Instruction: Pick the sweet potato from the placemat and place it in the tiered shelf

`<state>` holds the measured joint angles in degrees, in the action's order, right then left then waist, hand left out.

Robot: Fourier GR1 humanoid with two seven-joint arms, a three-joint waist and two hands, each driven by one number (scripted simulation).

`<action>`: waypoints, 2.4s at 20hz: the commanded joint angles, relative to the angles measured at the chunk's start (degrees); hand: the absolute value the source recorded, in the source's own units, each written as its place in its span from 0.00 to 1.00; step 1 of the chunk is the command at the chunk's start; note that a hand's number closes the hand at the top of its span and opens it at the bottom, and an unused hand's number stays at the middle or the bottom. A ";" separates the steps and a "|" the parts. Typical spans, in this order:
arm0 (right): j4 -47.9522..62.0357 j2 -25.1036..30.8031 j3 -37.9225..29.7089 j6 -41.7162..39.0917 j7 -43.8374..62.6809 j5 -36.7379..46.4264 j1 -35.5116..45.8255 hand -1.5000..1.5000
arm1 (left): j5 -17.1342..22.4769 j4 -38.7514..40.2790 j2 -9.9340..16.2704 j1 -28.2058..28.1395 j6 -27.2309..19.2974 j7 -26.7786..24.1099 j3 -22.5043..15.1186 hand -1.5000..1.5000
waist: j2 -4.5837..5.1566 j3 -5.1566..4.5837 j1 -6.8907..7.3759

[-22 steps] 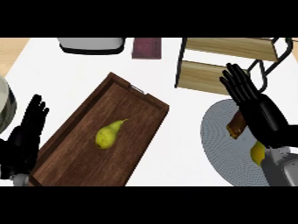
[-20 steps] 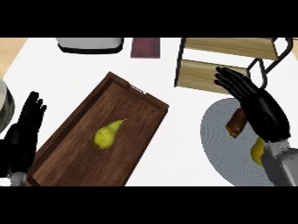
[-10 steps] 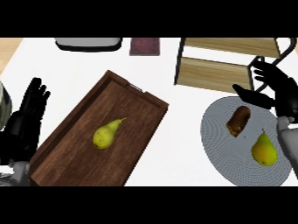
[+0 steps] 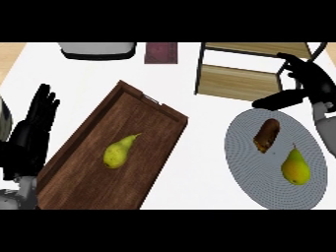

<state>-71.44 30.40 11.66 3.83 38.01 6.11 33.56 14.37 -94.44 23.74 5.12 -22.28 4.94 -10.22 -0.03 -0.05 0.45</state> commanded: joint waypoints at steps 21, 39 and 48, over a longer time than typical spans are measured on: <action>27.32 -10.61 25.21 -29.00 27.66 15.03 22.05 0.00 | -2.24 -0.10 -2.37 -0.82 0.41 0.19 -0.33 0.50 | 0.20 0.00 0.81; 33.41 -11.56 23.44 -27.13 23.23 23.45 14.19 0.00 | -2.58 -3.35 -2.81 -5.25 3.90 -0.46 3.77 0.50 | -0.08 0.04 0.05; 29.34 -10.50 19.63 -26.74 20.76 28.52 9.80 0.00 | -3.93 2.84 -4.21 0.83 6.56 0.15 6.89 0.50 | 0.01 0.03 -0.42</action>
<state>-41.12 19.88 32.32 -23.55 56.48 31.98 46.06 9.74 -93.62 19.05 4.74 -18.23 5.58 -5.69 -0.10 -0.02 -0.01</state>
